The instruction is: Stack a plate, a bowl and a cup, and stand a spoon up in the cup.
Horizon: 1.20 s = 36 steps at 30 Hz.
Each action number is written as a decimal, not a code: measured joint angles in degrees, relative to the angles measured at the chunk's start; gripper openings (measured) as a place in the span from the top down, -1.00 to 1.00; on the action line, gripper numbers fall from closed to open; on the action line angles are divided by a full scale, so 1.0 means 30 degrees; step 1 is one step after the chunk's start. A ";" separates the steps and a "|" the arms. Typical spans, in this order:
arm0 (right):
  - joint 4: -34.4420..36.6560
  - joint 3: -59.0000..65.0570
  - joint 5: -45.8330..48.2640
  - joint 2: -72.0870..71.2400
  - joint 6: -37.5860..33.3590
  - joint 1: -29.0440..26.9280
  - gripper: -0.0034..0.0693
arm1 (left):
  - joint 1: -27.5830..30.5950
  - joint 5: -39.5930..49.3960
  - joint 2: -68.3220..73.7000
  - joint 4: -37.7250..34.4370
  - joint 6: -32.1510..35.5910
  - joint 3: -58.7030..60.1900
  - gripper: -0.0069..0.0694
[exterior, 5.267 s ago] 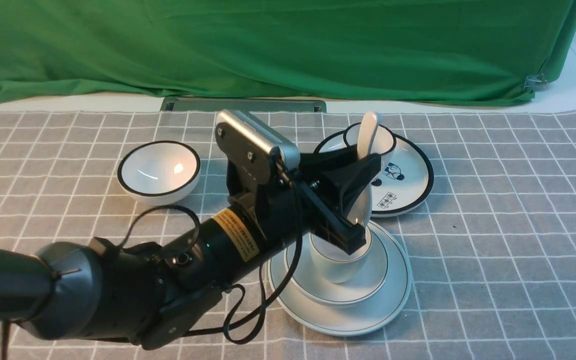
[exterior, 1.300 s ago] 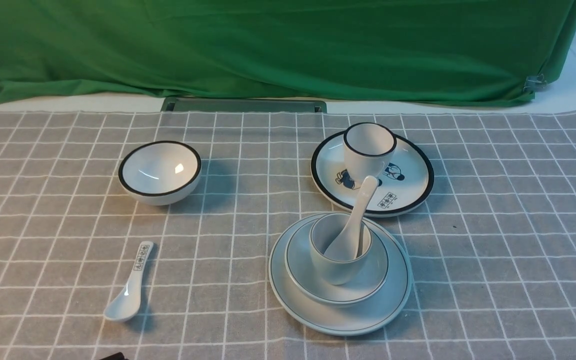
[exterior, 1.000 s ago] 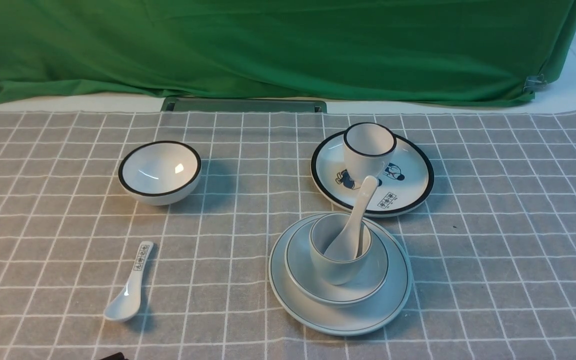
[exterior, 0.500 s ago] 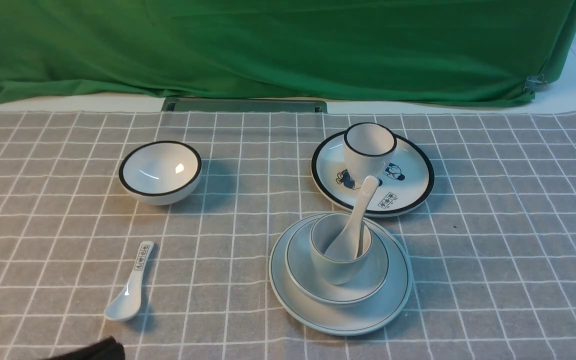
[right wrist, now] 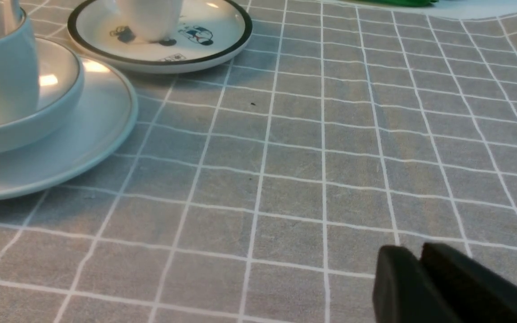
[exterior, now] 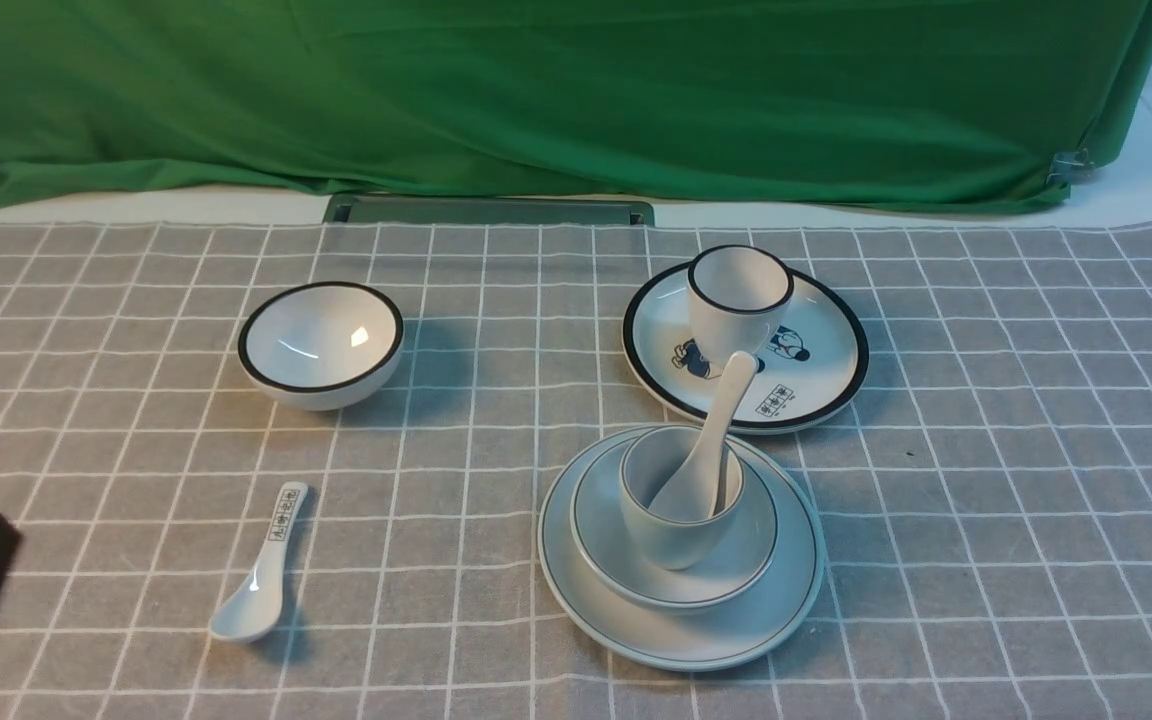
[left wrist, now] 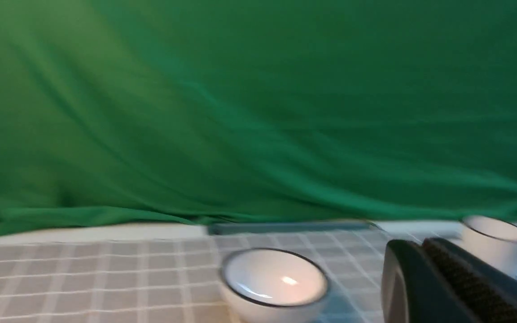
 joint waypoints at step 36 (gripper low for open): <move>0.0000 0.0000 -0.0002 0.0000 0.0000 0.0000 0.36 | 0.5283 0.8875 -0.2301 -0.2207 0.2330 0.0000 0.79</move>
